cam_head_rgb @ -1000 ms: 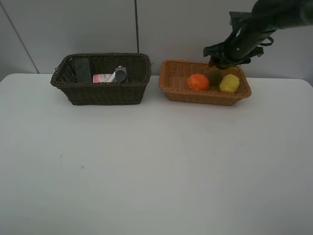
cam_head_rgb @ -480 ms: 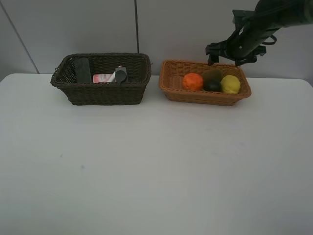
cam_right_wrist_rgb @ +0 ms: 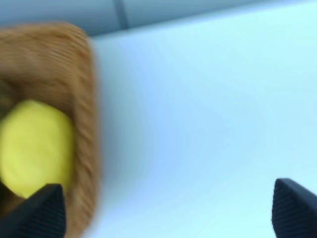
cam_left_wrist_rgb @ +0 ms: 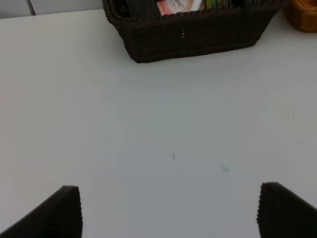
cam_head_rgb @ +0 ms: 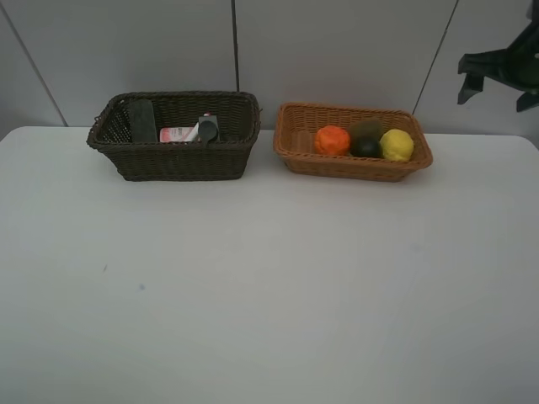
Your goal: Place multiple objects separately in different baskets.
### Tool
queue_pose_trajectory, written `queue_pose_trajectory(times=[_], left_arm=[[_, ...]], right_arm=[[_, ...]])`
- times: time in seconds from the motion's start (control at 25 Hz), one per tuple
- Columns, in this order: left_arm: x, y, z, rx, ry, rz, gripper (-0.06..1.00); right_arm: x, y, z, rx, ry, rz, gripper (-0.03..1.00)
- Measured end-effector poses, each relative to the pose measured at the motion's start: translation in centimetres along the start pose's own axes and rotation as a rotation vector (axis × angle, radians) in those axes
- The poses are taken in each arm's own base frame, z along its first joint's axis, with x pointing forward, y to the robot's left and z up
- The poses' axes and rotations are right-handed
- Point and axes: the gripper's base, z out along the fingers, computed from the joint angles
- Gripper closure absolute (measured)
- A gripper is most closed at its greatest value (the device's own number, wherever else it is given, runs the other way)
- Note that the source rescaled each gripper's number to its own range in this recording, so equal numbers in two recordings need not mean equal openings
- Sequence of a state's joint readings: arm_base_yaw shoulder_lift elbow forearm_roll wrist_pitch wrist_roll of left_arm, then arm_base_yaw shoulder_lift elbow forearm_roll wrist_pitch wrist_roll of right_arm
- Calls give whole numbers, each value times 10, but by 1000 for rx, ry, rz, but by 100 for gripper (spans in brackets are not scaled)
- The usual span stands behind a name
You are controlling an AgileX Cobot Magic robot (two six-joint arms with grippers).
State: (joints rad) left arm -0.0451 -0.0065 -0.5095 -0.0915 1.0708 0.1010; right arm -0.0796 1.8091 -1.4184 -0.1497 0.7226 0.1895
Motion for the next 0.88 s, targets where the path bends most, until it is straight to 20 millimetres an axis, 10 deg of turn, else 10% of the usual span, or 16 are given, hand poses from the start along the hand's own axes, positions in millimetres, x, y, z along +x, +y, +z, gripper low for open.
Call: queue_pose_trajectory(times=[0.88], left_arm=[[0, 0, 0, 0, 0, 0, 2]], right_arm=[[269, -27, -201, -209, -432, 21, 2]])
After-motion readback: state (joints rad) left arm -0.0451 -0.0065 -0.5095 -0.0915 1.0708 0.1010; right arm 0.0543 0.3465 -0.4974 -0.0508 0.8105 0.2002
